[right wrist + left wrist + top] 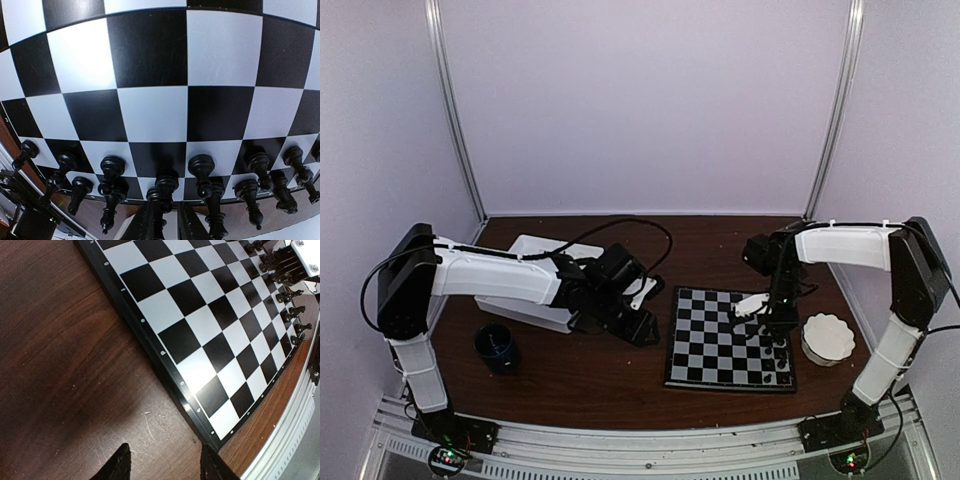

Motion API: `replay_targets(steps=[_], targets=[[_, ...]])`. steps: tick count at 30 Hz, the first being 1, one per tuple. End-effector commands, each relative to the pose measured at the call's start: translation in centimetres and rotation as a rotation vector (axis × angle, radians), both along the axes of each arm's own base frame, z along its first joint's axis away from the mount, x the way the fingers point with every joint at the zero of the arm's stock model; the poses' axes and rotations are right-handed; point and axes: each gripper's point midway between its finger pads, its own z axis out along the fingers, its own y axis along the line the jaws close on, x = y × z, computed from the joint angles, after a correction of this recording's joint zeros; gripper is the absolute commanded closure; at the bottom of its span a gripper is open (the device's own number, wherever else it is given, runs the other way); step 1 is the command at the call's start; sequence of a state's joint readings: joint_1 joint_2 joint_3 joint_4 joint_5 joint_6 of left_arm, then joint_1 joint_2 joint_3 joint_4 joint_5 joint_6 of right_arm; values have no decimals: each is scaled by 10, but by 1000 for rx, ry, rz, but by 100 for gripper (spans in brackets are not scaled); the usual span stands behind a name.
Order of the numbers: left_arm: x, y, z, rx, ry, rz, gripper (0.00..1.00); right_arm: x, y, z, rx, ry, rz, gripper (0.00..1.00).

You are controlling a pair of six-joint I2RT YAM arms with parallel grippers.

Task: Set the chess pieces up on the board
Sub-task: Adjust the pawn at e7.

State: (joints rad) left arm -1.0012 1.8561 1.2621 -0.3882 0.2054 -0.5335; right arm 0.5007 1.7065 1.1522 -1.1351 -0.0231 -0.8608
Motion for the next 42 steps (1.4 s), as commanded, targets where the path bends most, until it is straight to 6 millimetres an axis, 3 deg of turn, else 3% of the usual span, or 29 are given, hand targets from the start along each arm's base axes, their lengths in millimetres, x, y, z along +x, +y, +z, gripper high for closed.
replay_targets(steps=[1, 6, 13, 34, 42], targets=[[5, -2, 4, -33, -8, 11, 52, -1, 0, -7, -22, 1, 12, 84], [4, -1, 1, -30, -1, 14, 52, -1, 4, -5, -20, -4, 19, 92], [4, -2, -3, -31, 12, 16, 52, -3, 13, 3, 1, -19, 35, 95], [1, -1, -6, -34, 28, 13, 52, 1, 31, 2, 49, -16, 26, 95], [2, 0, -6, -31, 27, 15, 52, -2, 31, 1, 44, -6, 28, 89]])
